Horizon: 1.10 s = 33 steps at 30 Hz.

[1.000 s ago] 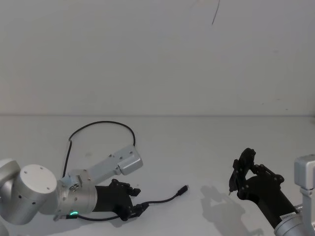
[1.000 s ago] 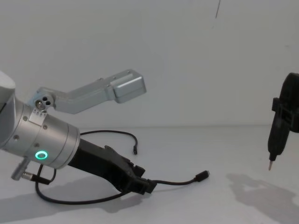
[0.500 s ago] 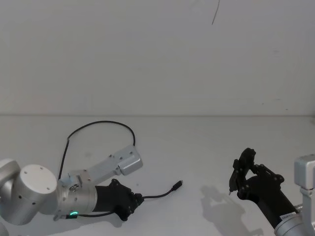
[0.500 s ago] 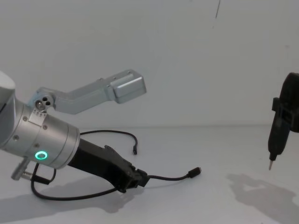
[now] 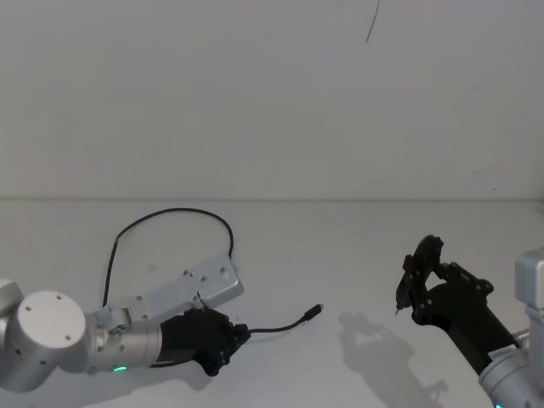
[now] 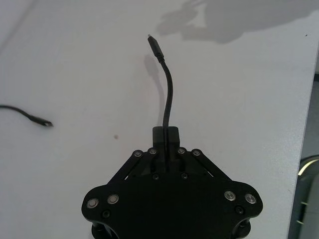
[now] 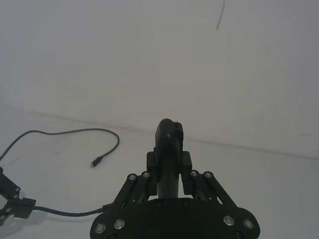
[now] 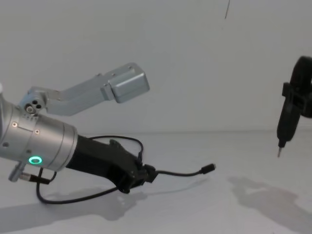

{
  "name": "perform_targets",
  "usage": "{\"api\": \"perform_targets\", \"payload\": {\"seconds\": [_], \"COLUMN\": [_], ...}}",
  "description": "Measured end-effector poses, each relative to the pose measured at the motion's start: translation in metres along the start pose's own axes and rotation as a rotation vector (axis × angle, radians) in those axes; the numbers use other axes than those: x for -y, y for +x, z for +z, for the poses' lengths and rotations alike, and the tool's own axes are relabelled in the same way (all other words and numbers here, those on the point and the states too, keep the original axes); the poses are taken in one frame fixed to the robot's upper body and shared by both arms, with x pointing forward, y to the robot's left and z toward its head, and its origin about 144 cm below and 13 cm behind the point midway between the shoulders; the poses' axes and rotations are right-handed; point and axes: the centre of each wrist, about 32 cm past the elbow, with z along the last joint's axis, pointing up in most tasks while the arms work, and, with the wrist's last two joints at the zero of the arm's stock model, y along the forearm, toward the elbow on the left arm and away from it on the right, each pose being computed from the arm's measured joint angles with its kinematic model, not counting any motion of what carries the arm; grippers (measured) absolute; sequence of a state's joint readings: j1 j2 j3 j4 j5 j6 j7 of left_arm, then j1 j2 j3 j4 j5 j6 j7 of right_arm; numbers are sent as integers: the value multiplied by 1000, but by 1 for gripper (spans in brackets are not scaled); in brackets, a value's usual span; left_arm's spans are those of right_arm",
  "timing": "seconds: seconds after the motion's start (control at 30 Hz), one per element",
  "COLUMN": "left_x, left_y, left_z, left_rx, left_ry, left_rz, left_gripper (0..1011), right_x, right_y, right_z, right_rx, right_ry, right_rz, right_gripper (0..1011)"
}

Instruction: Pick up the data cable with the one hand.

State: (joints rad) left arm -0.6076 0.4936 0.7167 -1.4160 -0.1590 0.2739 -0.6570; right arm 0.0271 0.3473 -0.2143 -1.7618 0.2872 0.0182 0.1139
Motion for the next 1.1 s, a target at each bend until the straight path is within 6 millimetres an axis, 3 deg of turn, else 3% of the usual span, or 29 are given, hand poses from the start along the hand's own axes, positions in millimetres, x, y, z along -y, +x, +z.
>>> {"api": "perform_targets", "payload": {"seconds": [0.47, 1.1], "left_x": [-16, -25], "left_y": [2, 4], "left_z": [4, 8], "left_rx": [138, 207], "left_ry": [-153, -238], "left_rz": [33, 46], "left_gripper": [49, 49], "right_x": [-22, -40], "right_y": [13, 12], "right_z": [17, 33], "right_rx": [3, -47], "right_ry": [60, 120], "right_rz": [65, 148], "right_gripper": [263, 263]}}
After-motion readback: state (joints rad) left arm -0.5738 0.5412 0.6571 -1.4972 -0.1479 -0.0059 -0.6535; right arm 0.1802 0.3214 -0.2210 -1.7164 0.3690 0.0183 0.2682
